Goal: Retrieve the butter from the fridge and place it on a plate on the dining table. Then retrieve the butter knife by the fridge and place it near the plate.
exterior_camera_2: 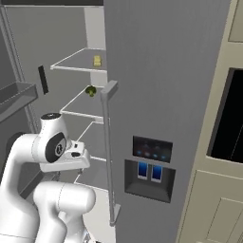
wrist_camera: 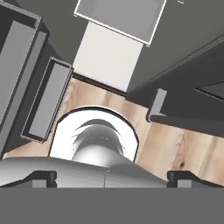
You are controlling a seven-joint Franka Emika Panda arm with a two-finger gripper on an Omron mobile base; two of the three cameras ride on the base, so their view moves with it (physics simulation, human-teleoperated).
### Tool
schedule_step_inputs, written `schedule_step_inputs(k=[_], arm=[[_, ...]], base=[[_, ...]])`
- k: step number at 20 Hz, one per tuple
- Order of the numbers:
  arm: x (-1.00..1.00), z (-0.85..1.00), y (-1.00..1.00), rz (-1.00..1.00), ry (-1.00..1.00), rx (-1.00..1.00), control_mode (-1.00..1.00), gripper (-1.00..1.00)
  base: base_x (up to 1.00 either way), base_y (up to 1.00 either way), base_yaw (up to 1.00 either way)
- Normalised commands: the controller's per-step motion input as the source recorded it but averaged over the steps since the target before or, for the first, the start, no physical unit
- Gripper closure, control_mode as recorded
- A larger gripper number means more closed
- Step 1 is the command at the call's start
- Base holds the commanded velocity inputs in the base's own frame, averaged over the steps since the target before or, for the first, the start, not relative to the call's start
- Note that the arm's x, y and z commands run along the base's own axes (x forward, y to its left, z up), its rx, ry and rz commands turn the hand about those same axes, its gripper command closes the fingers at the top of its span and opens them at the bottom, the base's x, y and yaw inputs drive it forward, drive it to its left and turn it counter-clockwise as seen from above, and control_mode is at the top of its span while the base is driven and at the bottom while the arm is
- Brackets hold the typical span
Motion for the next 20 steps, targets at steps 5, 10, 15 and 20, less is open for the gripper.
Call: schedule_step_inputs(k=[5, 10, 15, 20], arm=[[0.0, 0.0, 0.0, 0.0, 0.0, 0.0, 1.0, -1.0], [0.0, 0.0, 0.0, 0.0, 0.0, 0.0, 1.0, -1.0], [0.0, 0.0, 0.0, 0.0, 0.0, 0.0, 1.0, -1.0], [0.06, 0.0, 0.01, 0.0, 0.0, 0.0, -1.0, -1.0]], base=[[0.29, 0.15, 0.0], [0.33, 0.18, 0.0], [0.21, 0.06, 0.0], [0.09, 0.0, 0.0]])
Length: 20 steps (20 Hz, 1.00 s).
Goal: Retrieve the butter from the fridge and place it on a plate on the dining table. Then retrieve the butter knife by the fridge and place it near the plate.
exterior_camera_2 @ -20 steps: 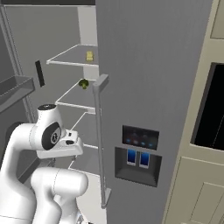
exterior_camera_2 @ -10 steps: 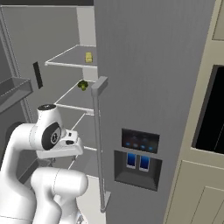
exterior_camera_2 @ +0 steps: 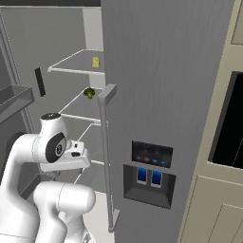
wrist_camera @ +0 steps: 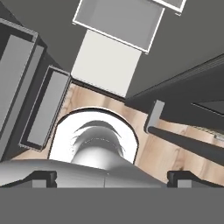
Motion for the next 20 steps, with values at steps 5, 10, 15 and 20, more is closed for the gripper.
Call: schedule_step_inputs(k=[5, 10, 15, 20], arm=[[0.12, 0.0, 0.11, 0.0, -0.12, 0.04, -1.0, -1.0], [0.05, 0.57, 0.29, 0.0, -0.11, 0.08, -1.0, -1.0], [-0.05, 0.78, 0.21, -0.01, -0.34, 0.01, -1.0, -1.0], [0.0, 0.76, 0.07, -0.03, -0.3, 0.0, -1.0, -1.0]], base=[[0.0, 0.0, 0.0], [0.0, 0.0, 0.0], [0.0, 0.0, 0.0], [0.0, 0.0, 0.0]])
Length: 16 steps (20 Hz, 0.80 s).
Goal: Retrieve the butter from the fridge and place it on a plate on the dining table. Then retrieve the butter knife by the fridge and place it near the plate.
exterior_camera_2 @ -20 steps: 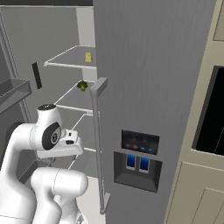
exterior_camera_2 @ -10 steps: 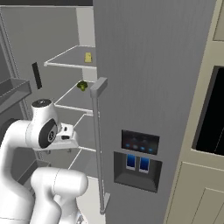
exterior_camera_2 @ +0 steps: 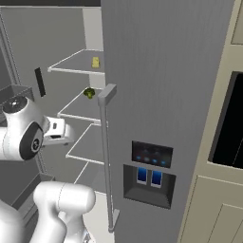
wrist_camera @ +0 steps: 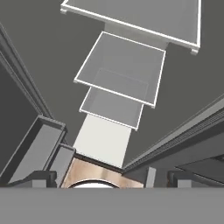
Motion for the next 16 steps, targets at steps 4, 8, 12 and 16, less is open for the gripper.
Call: schedule_step_inputs(k=[4, 8, 12, 16], arm=[[0.0, 0.8, -0.14, 0.0, -0.06, 0.0, -1.0, -1.0], [0.0, 0.65, -0.24, 0.0, 0.01, 0.0, -1.0, -1.0], [0.02, 0.69, 0.0, 0.0, 0.0, 0.0, -1.0, -1.0], [0.24, 0.62, -0.01, 0.0, -0.17, 0.01, -1.0, -1.0]], base=[[0.0, 0.0, 0.0], [0.0, 0.0, 0.0], [0.0, 0.0, 0.0], [0.0, 0.0, 0.0]])
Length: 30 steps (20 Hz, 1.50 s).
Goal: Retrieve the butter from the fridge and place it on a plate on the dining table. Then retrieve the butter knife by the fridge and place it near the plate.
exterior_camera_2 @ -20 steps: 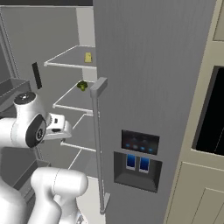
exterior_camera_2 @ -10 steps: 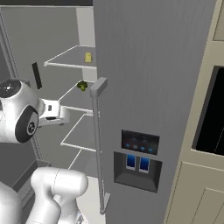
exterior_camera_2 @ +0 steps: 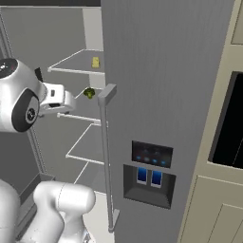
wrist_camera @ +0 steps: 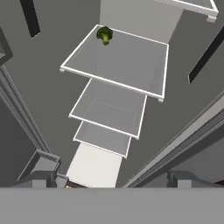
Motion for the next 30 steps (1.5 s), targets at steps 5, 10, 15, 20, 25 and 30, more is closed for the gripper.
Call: schedule_step_inputs(k=[5, 10, 15, 20, 25, 30], arm=[[0.41, 0.71, 0.0, 0.0, -0.05, 0.0, -1.0, -1.0], [0.52, 0.55, 0.0, 0.0, -0.1, 0.04, -1.0, -1.0], [0.54, 0.34, 0.0, 0.0, -0.09, 0.04, -1.0, -1.0], [0.53, 0.11, 0.0, 0.0, -0.02, 0.01, -1.0, -1.0], [0.24, 0.0, 0.0, -0.01, -0.15, 0.16, -1.0, -1.0], [0.08, 0.02, 0.02, -0.01, -0.33, 0.04, -1.0, -1.0]], base=[[0.0, 0.0, 0.0], [0.0, 0.0, 0.0], [0.0, 0.0, 0.0], [0.0, 0.0, 0.0], [0.0, 0.0, 0.0], [0.0, 0.0, 0.0]])
